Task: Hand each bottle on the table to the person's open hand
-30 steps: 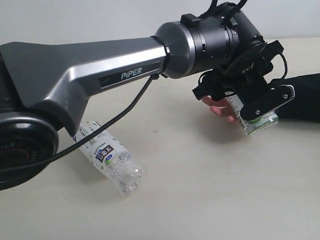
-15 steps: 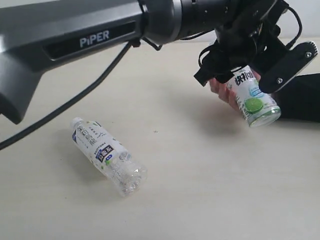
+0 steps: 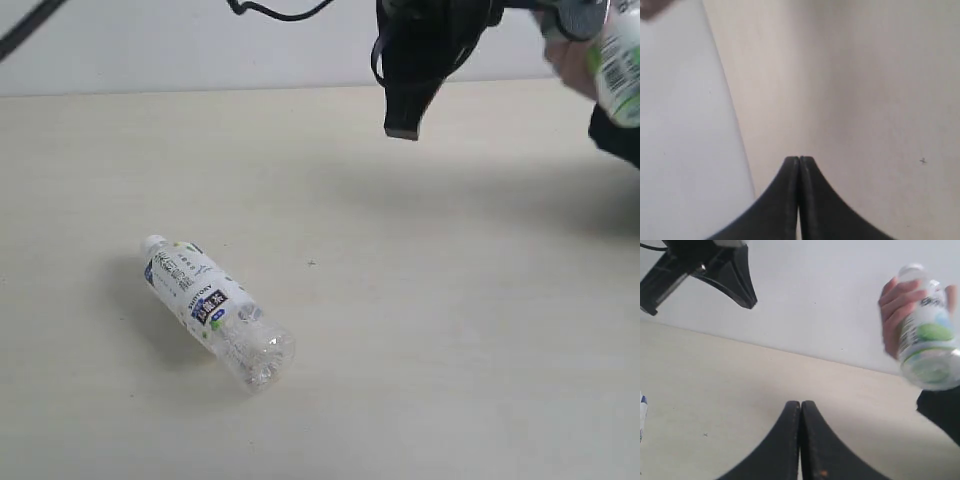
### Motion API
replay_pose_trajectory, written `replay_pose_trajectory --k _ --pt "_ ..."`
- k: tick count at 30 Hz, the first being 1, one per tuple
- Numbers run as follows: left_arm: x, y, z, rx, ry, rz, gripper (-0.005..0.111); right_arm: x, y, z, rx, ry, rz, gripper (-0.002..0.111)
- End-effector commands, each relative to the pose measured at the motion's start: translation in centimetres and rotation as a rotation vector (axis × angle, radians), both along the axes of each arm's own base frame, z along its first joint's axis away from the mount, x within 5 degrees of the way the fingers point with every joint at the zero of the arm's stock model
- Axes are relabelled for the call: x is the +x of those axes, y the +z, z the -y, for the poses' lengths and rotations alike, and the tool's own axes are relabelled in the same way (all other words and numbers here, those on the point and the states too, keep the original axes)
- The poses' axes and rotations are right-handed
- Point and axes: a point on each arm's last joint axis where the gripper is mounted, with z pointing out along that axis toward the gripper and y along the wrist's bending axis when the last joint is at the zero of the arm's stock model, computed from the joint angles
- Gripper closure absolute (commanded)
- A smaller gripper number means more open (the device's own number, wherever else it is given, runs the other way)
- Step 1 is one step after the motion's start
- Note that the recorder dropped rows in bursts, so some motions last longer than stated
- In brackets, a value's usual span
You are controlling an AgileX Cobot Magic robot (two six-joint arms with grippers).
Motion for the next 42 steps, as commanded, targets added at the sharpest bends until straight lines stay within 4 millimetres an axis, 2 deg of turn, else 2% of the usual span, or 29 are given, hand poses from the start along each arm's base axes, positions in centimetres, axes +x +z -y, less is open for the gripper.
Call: replay_pose_trajectory --k 1,4,8,11,14,17,20,22,23,27,28,30,35,42 --pt "-0.7 1.3 -1.0 -0.167 0.202 -0.093 0.106 -0.1 -0.1 0.0 -0.004 0.001 0.01 0.108" --pt "-0.2 1.2 -2.0 -0.276 0.325 -0.191 0.106 -0.1 -0.1 0.0 -0.004 0.001 0.01 0.108" --pt "-0.2 1.3 -4.3 -0.367 0.505 -0.272 0.107 -0.1 -0.1 0.0 -0.002 0.001 0.009 0.108" --pt "-1.2 1.1 -6.5 -0.385 0.622 -0.309 0.107 -0.1 -0.1 0.0 -0.002 0.001 0.009 0.108" --pt "-3.2 0.8 -8.5 -0.422 0.696 -0.331 0.107 -0.1 -0.1 0.0 -0.002 0.001 0.009 0.108" --pt "-6.1 0.7 -10.1 -0.539 0.627 -0.324 0.107 -0.1 -0.1 0.0 -0.002 0.001 0.009 0.108" --pt "-9.3 -0.8 -12.4 -0.627 0.574 -0.31 0.107 -0.1 -0.1 0.0 -0.002 0.001 0.009 0.108" --pt "-11.4 -1.5 -14.3 -0.702 0.547 -0.289 0.107 -0.1 -0.1 0.0 -0.002 0.001 0.009 0.108" --pt "-13.2 -2.0 -16.1 -0.751 0.523 -0.269 0.107 -0.1 -0.1 0.0 -0.002 0.001 0.009 0.108" --pt "-16.7 -3.1 -19.6 -0.867 0.477 -0.225 0.107 -0.1 -0.1 0.0 -0.002 0.001 0.009 0.108" --pt "-18.2 -3.3 -21.1 -0.974 0.473 -0.21 0.107 -0.1 -0.1 0.0 -0.002 0.001 0.009 0.108" --pt "-19.9 -3.5 -22.7 -1.127 0.448 -0.187 0.107 -0.1 -0.1 0.0 -0.002 0.001 0.009 0.108" --pt "-22.3 -5.3 -25.0 -1.303 0.369 -0.137 0.107 -0.1 -0.1 0.0 -0.002 0.001 0.009 0.108" --pt "-22.8 -9.6 -25.3 -1.325 0.407 -0.193 0.107 -0.1 -0.1 0.0 -0.002 0.001 0.009 0.108"
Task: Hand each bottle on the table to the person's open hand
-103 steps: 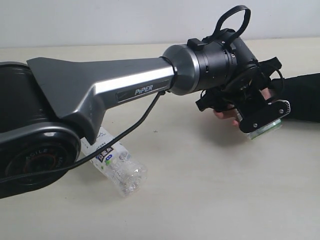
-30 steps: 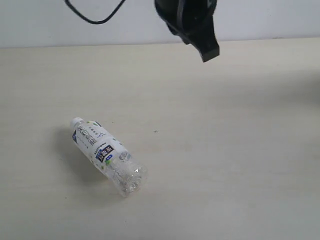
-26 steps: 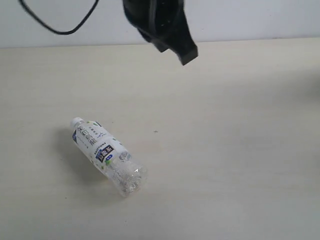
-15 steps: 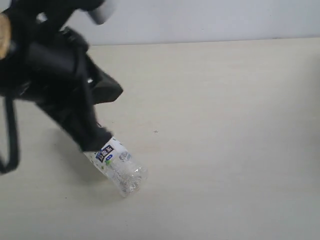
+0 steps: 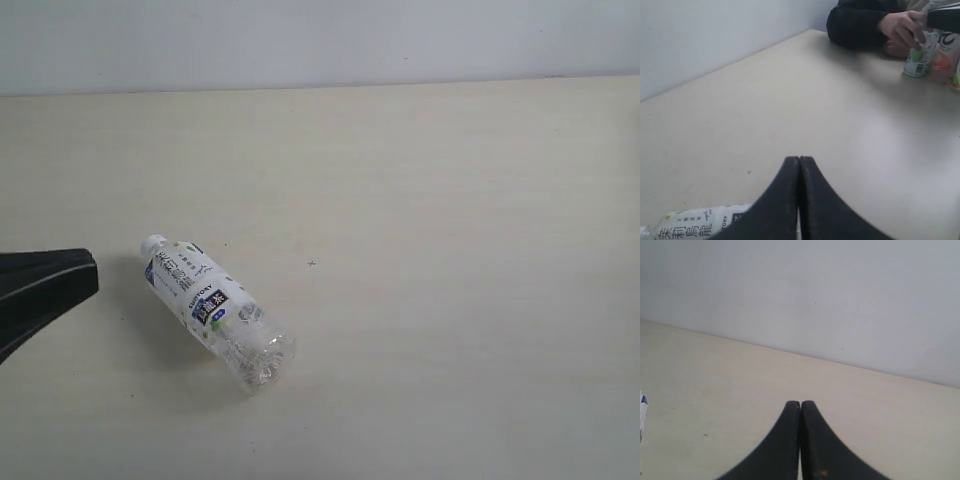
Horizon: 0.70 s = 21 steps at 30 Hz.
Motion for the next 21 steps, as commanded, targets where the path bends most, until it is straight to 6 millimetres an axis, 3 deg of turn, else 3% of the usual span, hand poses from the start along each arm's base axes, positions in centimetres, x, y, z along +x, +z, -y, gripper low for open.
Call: replay_pose_trajectory --k 1,21 --pt "-0.26 -1.3 -0.04 -0.065 -0.006 0.007 0.107 -0.06 -0.07 0.02 -0.002 0.001 0.009 0.108" --pt "-0.24 -0.8 0.07 -0.133 -0.008 0.033 0.107 -0.06 -0.07 0.02 -0.004 0.001 0.01 0.108"
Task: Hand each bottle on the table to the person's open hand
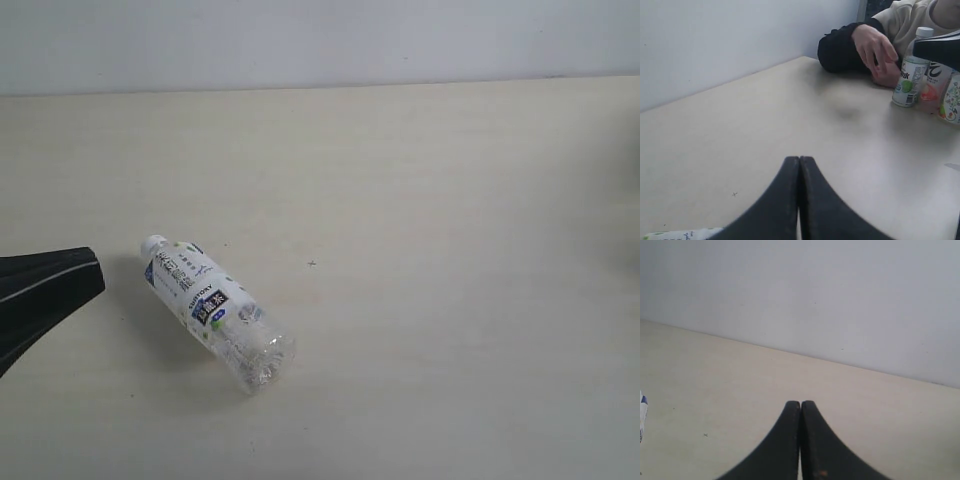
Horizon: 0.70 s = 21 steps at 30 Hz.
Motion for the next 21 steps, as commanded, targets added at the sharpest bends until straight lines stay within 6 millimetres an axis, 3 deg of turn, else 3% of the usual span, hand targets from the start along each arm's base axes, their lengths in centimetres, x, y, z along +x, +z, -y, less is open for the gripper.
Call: replay_pose_trajectory --k 1,7,11,21 --pt "-0.08 0.11 0.01 -0.014 -0.005 0.011 0.107 -0.06 -0.07 0.02 -0.004 0.001 0.01 0.108" --pt "-0.1 0.11 0.0 -0.001 -0.009 0.024 0.107 -0.06 -0.07 0.02 -0.002 0.001 0.009 0.108" --pt "-0.14 -0.33 -0.07 0.127 -0.031 0.088 0.107 -0.06 -0.07 0.02 -0.002 0.001 0.009 0.108" --pt "-0.25 0.12 -0.06 0.107 -0.04 0.136 0.107 -0.06 -0.07 0.02 -0.002 0.001 0.009 0.108"
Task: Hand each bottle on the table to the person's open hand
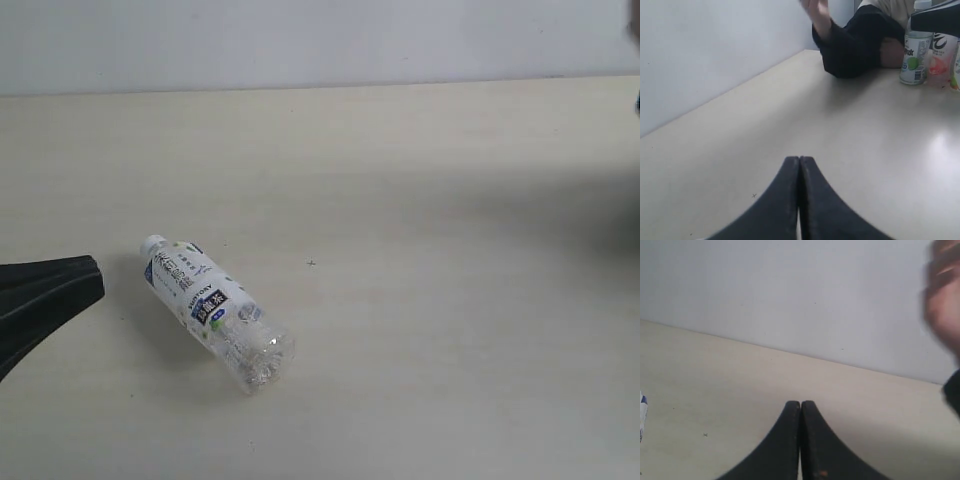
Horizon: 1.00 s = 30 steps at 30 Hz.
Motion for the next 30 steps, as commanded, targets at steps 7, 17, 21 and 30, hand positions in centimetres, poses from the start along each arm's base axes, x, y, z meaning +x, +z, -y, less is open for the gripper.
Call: replay_pose_trajectory --k 7,17,21,30 --pt "-0.2 0.2 0.0 -0.002 -0.016 0.037 0.107 -0.1 -0.1 0.0 -0.003 0.001 0.01 0.108" --pt "1.6 2.9 -0.2 0.366 0.034 0.157 0.107 -0.1 -0.1 0.0 -0.003 0.0 0.01 0.108" --pt "4.3 6.3 -0.3 0.498 0.17 0.043 0.107 -0.1 -0.1 0.0 -0.005 0.001 0.011 0.108" --pt "10.1 7.7 1.1 0.781 0.51 -0.615 0.107 -0.1 -0.1 0.0 -0.003 0.0 0.01 0.108"
